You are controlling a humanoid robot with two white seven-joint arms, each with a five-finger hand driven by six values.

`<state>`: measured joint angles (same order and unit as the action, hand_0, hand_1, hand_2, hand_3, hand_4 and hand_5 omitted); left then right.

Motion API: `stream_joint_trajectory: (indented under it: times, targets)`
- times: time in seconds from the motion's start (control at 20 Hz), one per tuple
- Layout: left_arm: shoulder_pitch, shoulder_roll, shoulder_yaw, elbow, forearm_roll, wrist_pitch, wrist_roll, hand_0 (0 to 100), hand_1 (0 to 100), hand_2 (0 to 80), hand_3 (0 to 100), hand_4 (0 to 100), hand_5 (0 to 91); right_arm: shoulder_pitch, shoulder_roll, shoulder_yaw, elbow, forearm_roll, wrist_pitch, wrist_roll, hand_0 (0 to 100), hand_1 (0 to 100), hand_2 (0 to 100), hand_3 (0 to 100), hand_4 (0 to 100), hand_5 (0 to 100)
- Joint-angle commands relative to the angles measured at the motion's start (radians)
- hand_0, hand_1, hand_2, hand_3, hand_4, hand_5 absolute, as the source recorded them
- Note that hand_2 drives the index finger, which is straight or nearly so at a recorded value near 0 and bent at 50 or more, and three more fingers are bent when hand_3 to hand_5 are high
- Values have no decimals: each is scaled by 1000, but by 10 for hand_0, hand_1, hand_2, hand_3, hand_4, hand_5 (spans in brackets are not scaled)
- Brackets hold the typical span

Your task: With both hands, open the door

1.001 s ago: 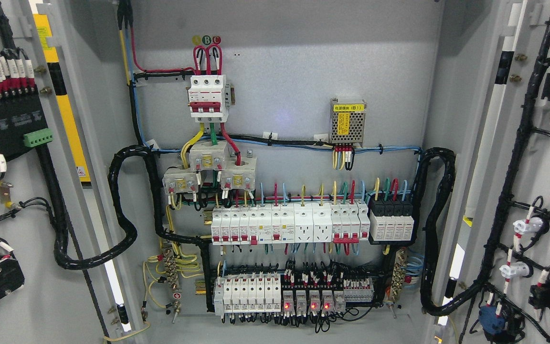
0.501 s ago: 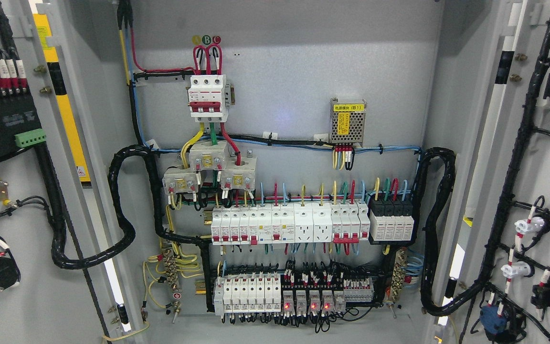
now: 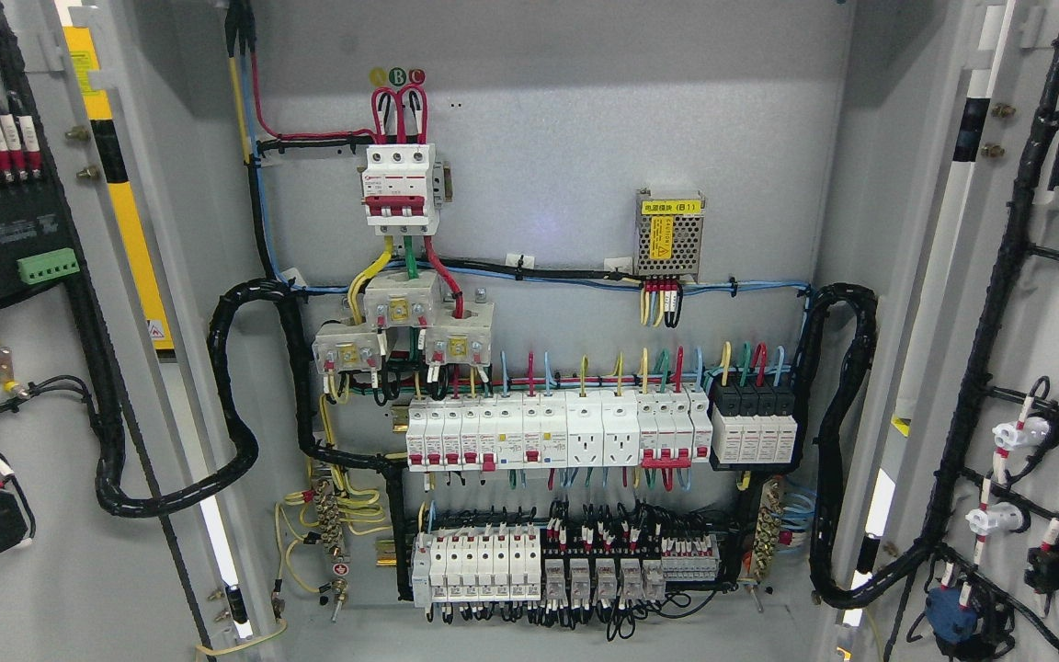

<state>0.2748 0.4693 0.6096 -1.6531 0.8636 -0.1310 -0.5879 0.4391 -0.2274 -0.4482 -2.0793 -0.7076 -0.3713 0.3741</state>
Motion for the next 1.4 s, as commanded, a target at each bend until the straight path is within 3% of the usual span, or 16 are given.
stream_joint_trajectory:
  times: [0.0, 0.25, 0.45, 0.85, 1.35]
  targets:
    - [-12, 12, 12, 46, 0, 2, 5, 0, 0, 0, 0, 0, 0, 23, -29, 6, -7, -29, -9, 0, 201, 121, 0, 0, 0, 0]
    - [-19, 14, 12, 55, 0, 2, 5, 0, 0, 0, 0, 0, 0, 53, -81, 75, -7, -29, -86, -1, 201, 121, 0, 0, 0, 0]
    - [-19, 15, 12, 55, 0, 2, 5, 0, 0, 0, 0, 0, 0, 50, -115, 123, -7, -27, -87, 0, 201, 122, 0, 0, 0, 0]
    - [-11, 11, 10, -31, 17, 42, 5, 0, 0, 0, 0, 0, 0, 44, -138, 209, -7, -27, -87, -1, 201, 122, 0, 0, 0, 0]
    - [30, -43, -17, -243, 41, 74, 8, 0, 0, 0, 0, 0, 0, 50, -127, 325, 1, -18, -89, -9, 201, 121, 0, 0, 0, 0]
